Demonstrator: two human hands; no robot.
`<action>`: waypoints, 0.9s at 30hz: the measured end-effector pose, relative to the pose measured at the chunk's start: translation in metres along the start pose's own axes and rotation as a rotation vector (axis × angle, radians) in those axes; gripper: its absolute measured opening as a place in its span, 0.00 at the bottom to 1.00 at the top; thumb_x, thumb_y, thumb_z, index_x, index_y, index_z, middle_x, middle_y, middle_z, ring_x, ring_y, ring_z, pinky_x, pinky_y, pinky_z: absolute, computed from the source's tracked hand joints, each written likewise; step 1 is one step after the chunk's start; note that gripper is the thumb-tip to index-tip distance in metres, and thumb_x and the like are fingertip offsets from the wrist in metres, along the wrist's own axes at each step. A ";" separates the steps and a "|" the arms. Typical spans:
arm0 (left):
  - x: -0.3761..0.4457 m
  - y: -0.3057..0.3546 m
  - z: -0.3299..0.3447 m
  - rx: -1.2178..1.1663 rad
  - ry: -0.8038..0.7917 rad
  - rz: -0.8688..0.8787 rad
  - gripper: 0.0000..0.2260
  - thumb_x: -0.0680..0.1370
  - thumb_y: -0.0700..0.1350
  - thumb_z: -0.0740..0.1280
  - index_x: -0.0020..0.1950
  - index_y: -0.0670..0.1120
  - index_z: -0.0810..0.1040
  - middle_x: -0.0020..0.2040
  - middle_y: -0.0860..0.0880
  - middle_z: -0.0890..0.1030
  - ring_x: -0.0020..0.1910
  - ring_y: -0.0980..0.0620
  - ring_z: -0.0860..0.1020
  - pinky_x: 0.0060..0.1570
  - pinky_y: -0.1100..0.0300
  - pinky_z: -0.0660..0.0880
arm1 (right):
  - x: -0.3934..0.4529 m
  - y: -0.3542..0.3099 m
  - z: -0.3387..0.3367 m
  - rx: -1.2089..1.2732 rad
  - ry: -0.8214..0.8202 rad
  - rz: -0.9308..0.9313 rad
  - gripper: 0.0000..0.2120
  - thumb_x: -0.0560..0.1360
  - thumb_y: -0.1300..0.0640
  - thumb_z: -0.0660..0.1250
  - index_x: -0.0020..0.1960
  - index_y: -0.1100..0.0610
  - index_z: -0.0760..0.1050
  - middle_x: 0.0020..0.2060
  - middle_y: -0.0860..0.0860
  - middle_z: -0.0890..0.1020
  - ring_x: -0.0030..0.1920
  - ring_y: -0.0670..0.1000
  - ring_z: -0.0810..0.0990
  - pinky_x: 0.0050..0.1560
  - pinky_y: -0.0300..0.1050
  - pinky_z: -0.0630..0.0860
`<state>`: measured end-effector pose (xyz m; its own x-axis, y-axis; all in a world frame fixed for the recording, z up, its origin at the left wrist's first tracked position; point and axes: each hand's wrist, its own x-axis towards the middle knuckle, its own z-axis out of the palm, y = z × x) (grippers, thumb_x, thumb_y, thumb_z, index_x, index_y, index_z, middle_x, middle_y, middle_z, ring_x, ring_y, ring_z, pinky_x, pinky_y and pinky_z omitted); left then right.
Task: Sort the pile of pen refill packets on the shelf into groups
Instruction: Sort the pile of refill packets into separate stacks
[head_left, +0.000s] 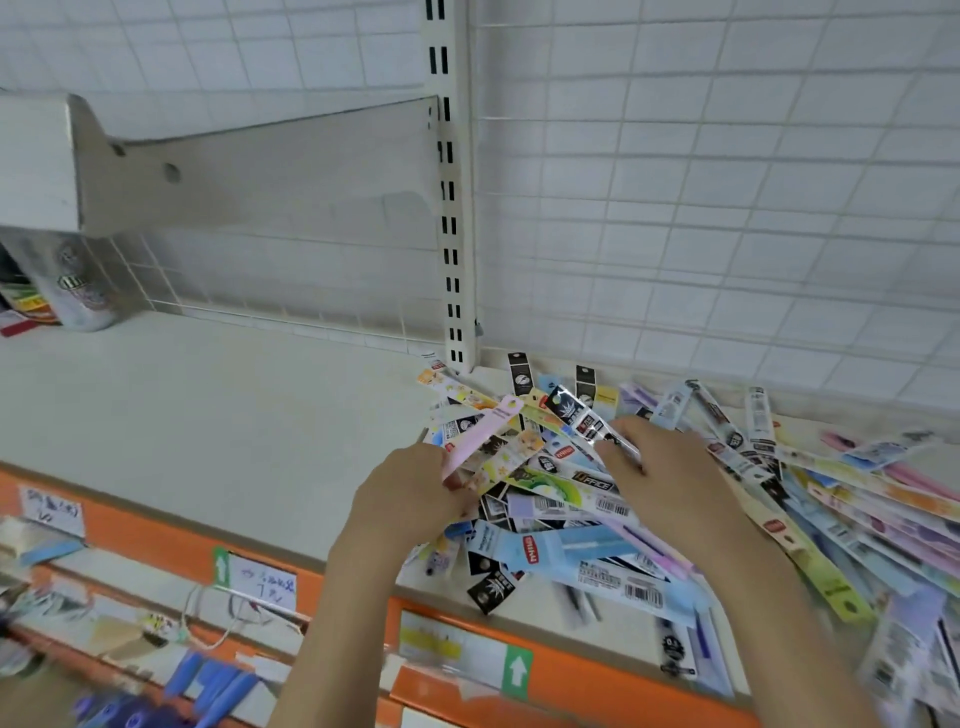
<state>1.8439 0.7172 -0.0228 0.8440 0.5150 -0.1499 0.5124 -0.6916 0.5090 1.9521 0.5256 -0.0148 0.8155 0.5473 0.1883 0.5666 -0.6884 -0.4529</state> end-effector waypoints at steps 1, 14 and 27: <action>0.000 0.000 -0.001 -0.014 0.018 0.011 0.09 0.74 0.51 0.69 0.42 0.46 0.75 0.32 0.52 0.72 0.30 0.53 0.71 0.34 0.60 0.70 | -0.001 0.000 0.000 -0.005 -0.002 0.005 0.15 0.80 0.47 0.57 0.56 0.56 0.75 0.32 0.52 0.79 0.32 0.52 0.77 0.42 0.48 0.77; -0.006 -0.011 -0.025 -0.160 0.142 0.018 0.13 0.81 0.46 0.55 0.37 0.46 0.64 0.38 0.46 0.71 0.31 0.52 0.67 0.30 0.61 0.64 | 0.007 -0.006 0.005 -0.204 -0.145 0.025 0.18 0.79 0.46 0.59 0.34 0.50 0.61 0.29 0.46 0.66 0.33 0.49 0.70 0.29 0.40 0.62; -0.005 -0.014 -0.014 -0.222 0.115 0.003 0.07 0.81 0.40 0.53 0.49 0.42 0.70 0.48 0.40 0.80 0.35 0.48 0.73 0.34 0.59 0.68 | 0.006 -0.016 -0.005 -0.120 -0.062 -0.020 0.06 0.79 0.66 0.54 0.50 0.56 0.61 0.30 0.48 0.65 0.28 0.46 0.64 0.27 0.41 0.57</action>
<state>1.8305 0.7317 -0.0172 0.8153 0.5761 -0.0574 0.4519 -0.5713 0.6852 1.9486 0.5375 -0.0020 0.7973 0.5871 0.1399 0.5954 -0.7271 -0.3418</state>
